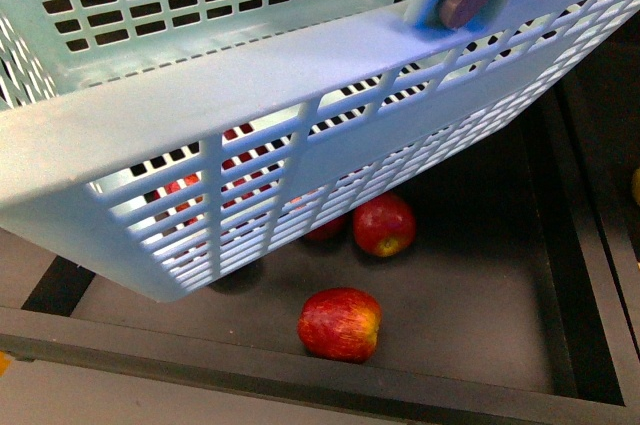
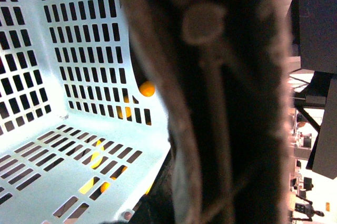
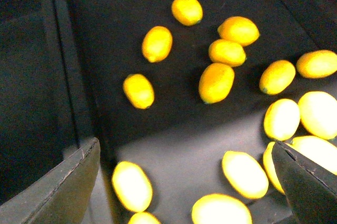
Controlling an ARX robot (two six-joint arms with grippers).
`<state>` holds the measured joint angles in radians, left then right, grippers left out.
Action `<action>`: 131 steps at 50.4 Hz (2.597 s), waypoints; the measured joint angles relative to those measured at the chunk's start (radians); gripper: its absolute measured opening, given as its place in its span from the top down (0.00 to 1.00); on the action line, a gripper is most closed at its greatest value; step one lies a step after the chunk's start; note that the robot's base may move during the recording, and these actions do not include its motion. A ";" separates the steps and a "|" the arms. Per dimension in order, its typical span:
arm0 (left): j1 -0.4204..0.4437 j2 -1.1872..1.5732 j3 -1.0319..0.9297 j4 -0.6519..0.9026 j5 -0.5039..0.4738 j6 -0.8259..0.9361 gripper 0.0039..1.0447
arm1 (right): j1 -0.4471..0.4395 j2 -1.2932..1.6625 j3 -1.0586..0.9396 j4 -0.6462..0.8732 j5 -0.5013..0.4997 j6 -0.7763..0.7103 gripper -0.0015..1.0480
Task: Pick lemon and mango into basket
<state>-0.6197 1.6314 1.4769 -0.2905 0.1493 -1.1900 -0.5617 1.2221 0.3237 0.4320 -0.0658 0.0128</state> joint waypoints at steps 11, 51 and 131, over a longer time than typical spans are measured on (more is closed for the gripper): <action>0.000 0.000 0.000 0.000 0.001 0.000 0.96 | -0.018 0.529 0.245 0.152 0.021 -0.040 0.08; 0.000 0.000 0.000 0.000 0.005 0.000 0.96 | -0.006 1.287 1.031 -0.065 0.171 0.314 0.08; 0.000 0.000 0.000 0.000 0.002 0.000 0.96 | -0.028 1.489 1.248 -0.151 0.139 0.336 0.42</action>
<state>-0.6197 1.6314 1.4769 -0.2905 0.1509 -1.1904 -0.5900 2.7110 1.5715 0.2813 0.0731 0.3492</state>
